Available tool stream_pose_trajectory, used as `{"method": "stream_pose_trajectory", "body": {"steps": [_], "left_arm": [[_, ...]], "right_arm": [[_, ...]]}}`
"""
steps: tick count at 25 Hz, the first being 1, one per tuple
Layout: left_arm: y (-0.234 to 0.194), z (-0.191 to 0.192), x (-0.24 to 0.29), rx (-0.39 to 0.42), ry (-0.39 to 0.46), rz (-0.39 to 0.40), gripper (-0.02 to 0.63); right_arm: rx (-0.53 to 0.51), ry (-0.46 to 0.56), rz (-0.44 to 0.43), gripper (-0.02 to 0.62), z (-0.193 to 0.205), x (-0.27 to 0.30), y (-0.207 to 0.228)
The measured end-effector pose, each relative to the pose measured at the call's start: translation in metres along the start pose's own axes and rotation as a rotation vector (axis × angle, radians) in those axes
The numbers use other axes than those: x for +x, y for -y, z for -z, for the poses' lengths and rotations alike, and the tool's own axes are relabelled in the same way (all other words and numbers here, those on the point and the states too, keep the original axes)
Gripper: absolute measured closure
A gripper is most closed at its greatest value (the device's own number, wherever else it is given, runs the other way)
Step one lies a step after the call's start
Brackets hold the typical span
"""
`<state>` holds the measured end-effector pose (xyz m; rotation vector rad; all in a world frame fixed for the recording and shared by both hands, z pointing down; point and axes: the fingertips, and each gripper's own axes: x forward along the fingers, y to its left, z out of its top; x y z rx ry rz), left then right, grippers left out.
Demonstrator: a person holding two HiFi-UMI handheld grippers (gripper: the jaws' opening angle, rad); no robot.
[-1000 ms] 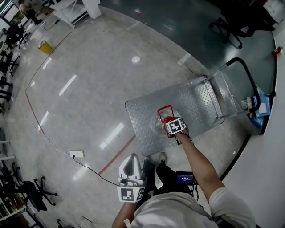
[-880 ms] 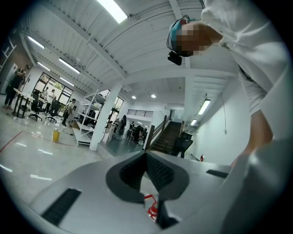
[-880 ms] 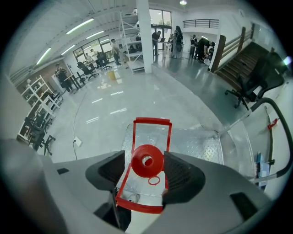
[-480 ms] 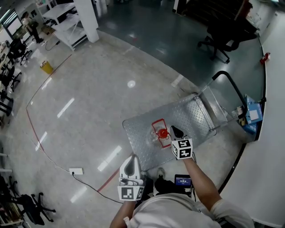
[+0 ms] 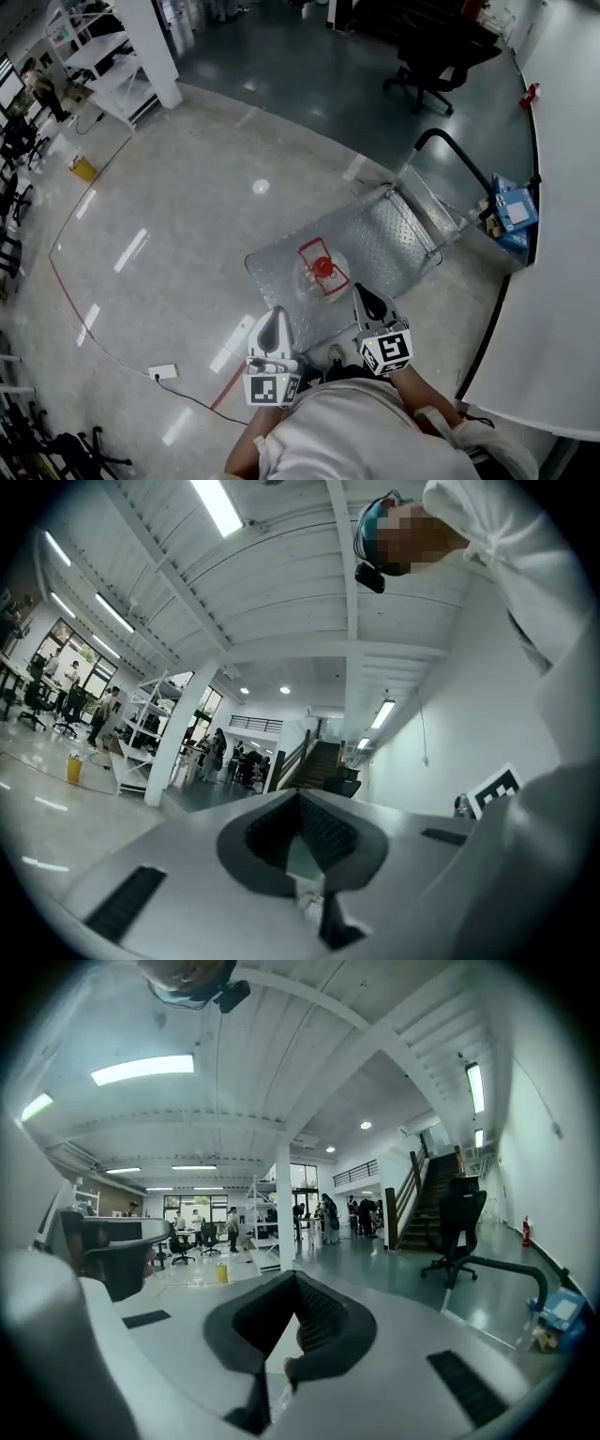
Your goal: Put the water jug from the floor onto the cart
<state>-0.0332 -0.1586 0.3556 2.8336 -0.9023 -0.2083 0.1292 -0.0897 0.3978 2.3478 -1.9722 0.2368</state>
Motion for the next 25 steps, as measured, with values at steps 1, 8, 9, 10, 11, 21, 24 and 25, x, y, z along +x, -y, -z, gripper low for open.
{"method": "stream_pose_trajectory", "body": {"steps": [1,8,9,10,11,21,24,25], "left_arm": [[0.004,0.001,0.000,0.004,-0.004,0.012,0.603],[0.014,0.001,-0.003,0.012,-0.006,0.024,0.603],[0.015,0.000,-0.003,0.013,-0.005,0.023,0.603],[0.015,-0.001,-0.003,0.013,-0.002,0.022,0.603],[0.016,-0.001,-0.003,0.013,0.001,0.020,0.603],[0.020,-0.004,0.000,0.019,0.017,0.018,0.603],[0.020,-0.006,0.001,0.023,0.020,0.017,0.603],[0.020,-0.006,0.002,0.024,0.021,0.017,0.603]], "right_arm": [[0.007,-0.007,0.002,0.583,0.004,-0.006,0.000],[0.019,-0.001,0.005,0.583,0.004,-0.019,0.004],[0.019,0.001,0.004,0.583,0.003,-0.019,0.004],[0.018,0.002,0.002,0.583,0.002,-0.019,0.004],[0.016,0.002,-0.001,0.583,0.002,-0.019,0.004],[0.000,-0.006,-0.017,0.583,0.003,-0.015,0.005],[0.001,-0.009,-0.021,0.583,0.003,-0.013,0.006],[0.002,-0.010,-0.023,0.583,0.003,-0.013,0.006]]}}
